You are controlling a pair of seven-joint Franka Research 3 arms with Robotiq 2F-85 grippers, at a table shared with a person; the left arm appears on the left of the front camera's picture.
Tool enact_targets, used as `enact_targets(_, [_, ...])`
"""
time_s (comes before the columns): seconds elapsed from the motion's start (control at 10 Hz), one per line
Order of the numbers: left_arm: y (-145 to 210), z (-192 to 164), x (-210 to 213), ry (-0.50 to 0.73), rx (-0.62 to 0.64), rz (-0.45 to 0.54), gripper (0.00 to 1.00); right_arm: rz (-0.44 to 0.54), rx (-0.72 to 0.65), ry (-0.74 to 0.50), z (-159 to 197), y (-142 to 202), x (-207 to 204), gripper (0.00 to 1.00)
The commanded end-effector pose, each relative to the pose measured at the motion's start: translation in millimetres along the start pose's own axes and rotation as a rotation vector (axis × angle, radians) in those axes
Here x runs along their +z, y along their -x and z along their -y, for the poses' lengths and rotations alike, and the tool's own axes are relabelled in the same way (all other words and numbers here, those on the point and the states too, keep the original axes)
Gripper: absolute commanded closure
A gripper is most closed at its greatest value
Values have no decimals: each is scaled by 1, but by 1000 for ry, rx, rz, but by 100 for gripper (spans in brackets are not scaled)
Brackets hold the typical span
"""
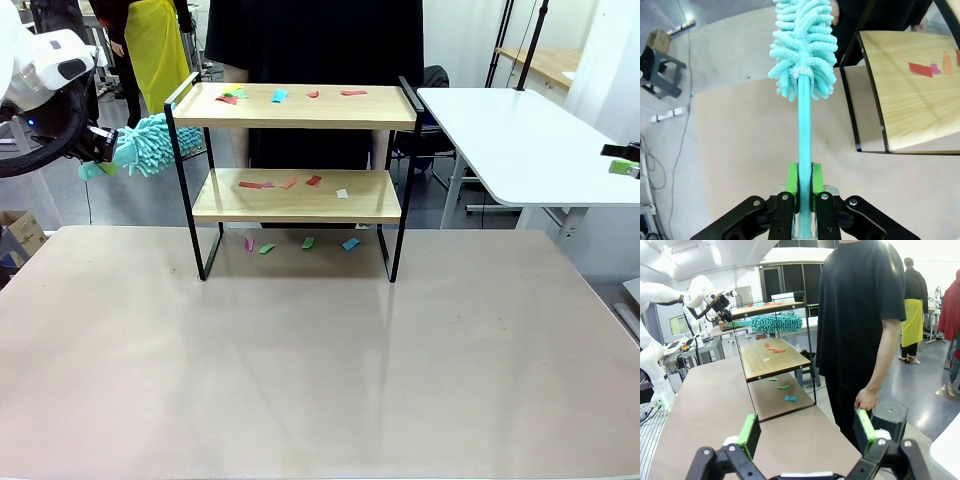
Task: Clean the shelf.
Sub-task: Clean the specific section of the Shelf indicated by the human with the Duster.
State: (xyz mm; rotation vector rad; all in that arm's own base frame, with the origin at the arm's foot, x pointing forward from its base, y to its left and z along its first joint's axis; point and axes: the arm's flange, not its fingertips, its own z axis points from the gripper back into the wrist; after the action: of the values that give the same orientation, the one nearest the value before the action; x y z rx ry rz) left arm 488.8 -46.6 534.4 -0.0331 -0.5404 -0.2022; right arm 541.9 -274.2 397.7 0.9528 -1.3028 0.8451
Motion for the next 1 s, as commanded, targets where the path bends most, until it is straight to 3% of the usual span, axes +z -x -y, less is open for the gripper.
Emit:
enact_targets(0.0, [-5,-22,19,2,-39,3,87,1,6,-3,0,-3,-2,0])
enact_targets(0.3, [-12,-90,87,40,-233,-50,87,1,6,-3,0,-3,-2,0])
enact_targets(0.4, [-17,-103,105,68,-352,-104,87,1,6,-3,0,-3,-2,0])
enact_targets(0.7, [6,-112,161,108,-779,-272,87,1,6,-3,0,-3,-2,0])
enact_targets(0.9, [20,-111,174,150,-989,-405,87,1,6,-3,0,-3,-2,0])
